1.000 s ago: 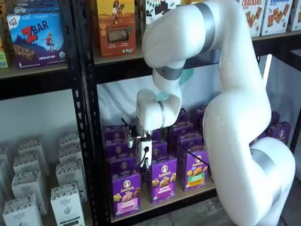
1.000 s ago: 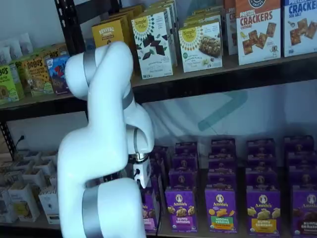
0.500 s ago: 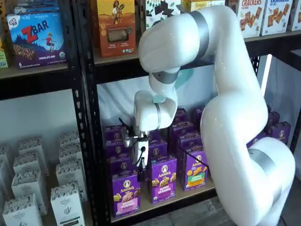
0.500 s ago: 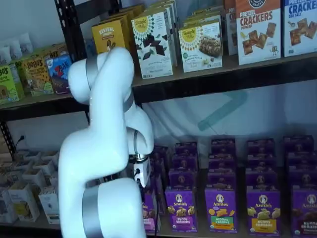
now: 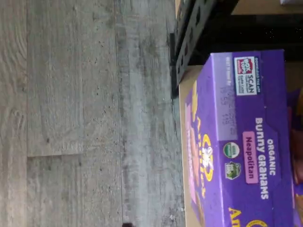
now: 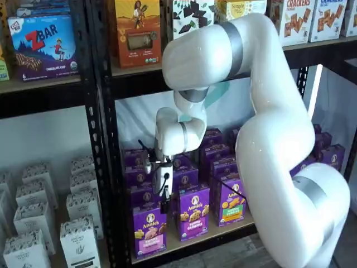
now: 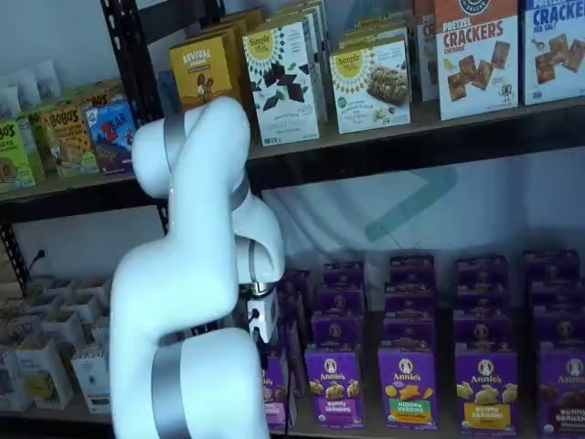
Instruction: Pick up the purple box with a pink patch in the middle, on the bottom shelf, the first box from the left
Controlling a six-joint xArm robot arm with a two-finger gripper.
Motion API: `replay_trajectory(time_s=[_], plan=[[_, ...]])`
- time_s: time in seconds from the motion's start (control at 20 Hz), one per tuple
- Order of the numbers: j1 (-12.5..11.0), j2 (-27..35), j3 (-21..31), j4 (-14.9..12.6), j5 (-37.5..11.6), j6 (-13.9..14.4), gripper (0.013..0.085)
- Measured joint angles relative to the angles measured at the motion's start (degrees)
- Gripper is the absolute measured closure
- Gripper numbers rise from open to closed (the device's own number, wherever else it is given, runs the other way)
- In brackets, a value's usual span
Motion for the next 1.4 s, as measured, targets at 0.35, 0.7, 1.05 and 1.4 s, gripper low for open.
replay_trajectory(time_s=[0.35, 0.7, 1.05, 1.4], plan=[[-0.04, 2.9, -3.6, -1.12, 1.05, 1.06, 0.013], [0.43, 6.97, -7.53, -2.03, 1.02, 2.31, 0.013], [0.82, 10.19, -9.92, -4.19, 0.54, 4.6, 0.013], [1.65, 12.93, -11.28, -4.4, -1.07, 5.5, 0.013]])
